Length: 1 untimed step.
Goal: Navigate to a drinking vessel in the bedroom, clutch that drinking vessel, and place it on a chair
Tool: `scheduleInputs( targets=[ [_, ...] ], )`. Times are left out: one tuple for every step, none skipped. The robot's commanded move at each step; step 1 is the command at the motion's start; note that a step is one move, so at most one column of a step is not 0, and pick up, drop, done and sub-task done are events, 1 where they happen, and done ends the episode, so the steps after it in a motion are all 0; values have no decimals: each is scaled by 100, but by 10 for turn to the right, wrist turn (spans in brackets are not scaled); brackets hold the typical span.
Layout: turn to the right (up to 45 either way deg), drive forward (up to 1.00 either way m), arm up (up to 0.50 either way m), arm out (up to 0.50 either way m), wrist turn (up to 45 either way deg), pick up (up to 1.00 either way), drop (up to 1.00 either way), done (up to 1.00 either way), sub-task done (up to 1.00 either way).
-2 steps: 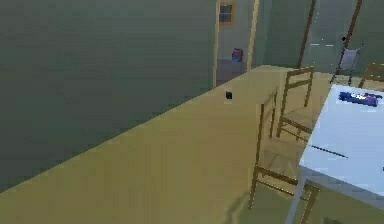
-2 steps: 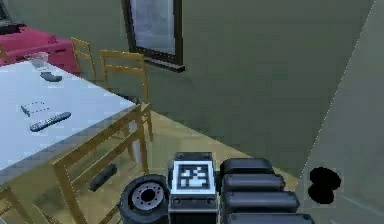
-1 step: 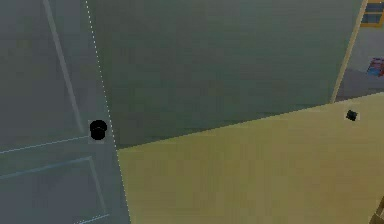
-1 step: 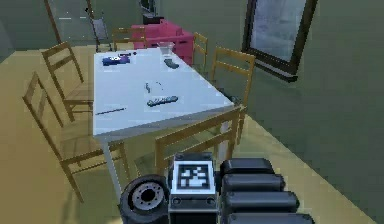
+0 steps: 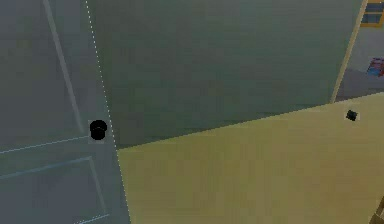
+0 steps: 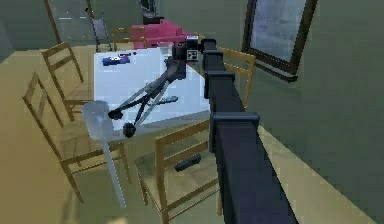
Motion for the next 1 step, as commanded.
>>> scheduleInputs(
  targets=[
    [0,0,0,0,450,0,0,0,0]
  ],
)
